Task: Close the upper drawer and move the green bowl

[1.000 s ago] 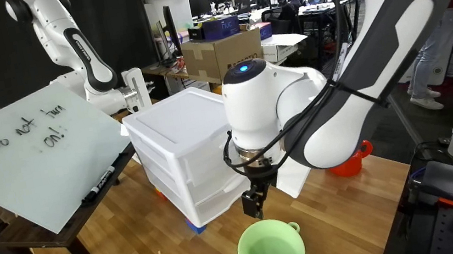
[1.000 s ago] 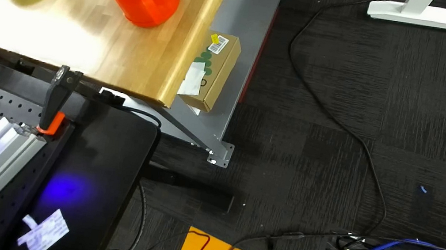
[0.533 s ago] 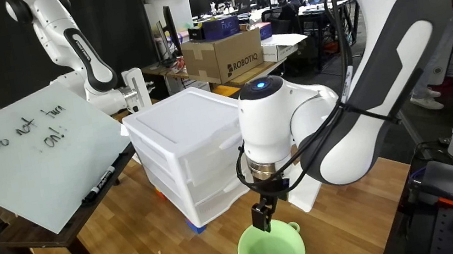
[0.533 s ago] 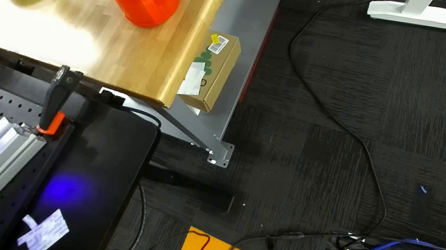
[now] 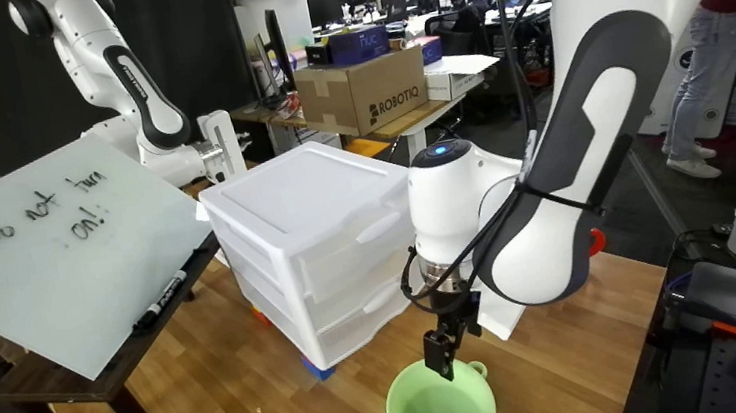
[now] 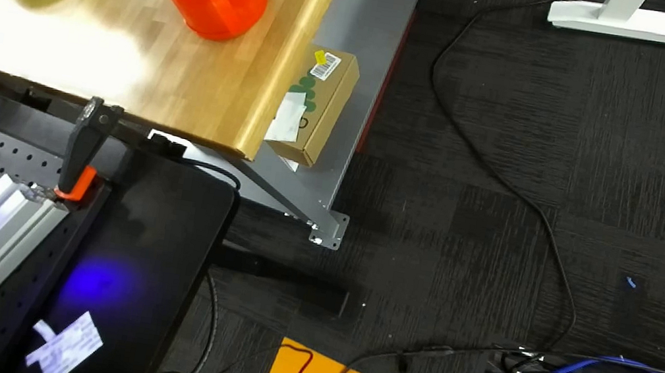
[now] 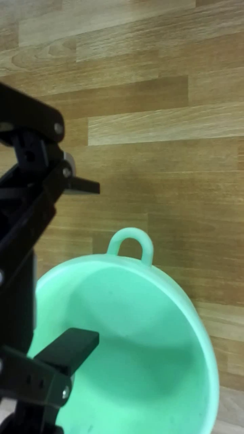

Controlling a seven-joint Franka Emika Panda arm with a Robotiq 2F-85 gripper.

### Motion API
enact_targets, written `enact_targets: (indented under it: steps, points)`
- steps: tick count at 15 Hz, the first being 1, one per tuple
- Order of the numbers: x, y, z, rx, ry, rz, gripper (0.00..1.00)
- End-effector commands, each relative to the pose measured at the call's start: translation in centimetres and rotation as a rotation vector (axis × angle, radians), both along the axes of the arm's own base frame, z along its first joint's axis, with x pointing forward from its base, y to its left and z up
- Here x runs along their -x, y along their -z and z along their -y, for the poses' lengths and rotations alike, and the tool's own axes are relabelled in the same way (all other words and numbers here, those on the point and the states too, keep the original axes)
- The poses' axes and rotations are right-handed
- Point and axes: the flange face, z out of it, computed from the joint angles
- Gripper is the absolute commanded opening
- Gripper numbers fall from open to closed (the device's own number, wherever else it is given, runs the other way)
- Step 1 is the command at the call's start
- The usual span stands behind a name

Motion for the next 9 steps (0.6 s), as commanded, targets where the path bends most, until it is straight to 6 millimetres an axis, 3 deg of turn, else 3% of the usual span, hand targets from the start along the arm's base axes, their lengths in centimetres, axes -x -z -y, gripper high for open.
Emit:
enact_targets:
  steps: [1,9]
  points:
    - [-1.5,0.6,1.0,-0.04,0.001,-0.038,1.0]
    - [-5.4,1.0,1.9,-0.088,-0.05,-0.159,1.0]
